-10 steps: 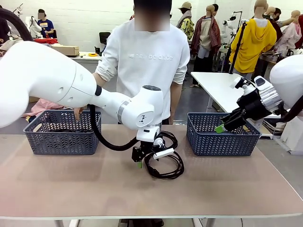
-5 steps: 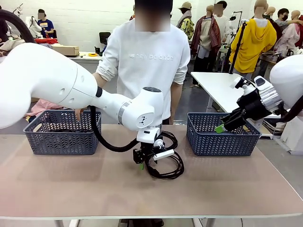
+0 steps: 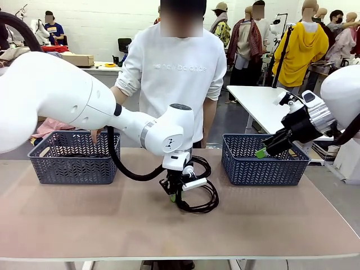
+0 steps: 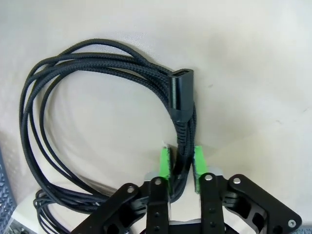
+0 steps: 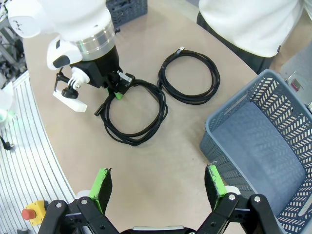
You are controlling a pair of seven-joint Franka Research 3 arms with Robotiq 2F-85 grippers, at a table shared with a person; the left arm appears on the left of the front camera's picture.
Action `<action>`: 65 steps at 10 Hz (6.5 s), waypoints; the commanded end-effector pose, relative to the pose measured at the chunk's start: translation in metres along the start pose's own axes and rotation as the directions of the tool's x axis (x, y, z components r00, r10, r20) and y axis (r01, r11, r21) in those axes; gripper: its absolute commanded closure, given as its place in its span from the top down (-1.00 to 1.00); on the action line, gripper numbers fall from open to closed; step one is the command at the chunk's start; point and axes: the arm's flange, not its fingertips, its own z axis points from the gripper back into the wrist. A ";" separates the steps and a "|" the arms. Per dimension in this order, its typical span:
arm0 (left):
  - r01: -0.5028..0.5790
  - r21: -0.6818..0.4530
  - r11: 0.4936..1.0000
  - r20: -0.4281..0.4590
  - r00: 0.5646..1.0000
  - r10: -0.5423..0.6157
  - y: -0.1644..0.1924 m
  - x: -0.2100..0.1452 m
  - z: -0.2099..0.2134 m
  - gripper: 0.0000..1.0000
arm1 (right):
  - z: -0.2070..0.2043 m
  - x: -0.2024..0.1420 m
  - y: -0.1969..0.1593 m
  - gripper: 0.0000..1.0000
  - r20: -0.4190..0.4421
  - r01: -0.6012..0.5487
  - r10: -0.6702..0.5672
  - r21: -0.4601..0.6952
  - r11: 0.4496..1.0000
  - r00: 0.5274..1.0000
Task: Organize the cables according to human instructions.
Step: Pick up a bundle of cables and place it in the basket indicated by the human.
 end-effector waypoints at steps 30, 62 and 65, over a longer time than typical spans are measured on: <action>-0.645 0.175 0.744 -0.003 0.756 0.655 -0.194 -0.181 0.198 -0.76 | -0.001 -0.001 -0.003 1.00 0.028 -0.017 0.017 0.016 1.000 0.999; -0.845 0.114 0.523 0.056 0.531 0.846 -0.292 -0.263 0.156 1.00 | -0.001 -0.001 -0.003 1.00 0.028 -0.017 0.017 0.016 1.000 0.999; -0.845 0.114 0.523 0.056 0.531 0.846 -0.292 -0.263 0.156 1.00 | -0.001 -0.001 -0.003 1.00 0.028 -0.017 0.017 0.016 1.000 0.999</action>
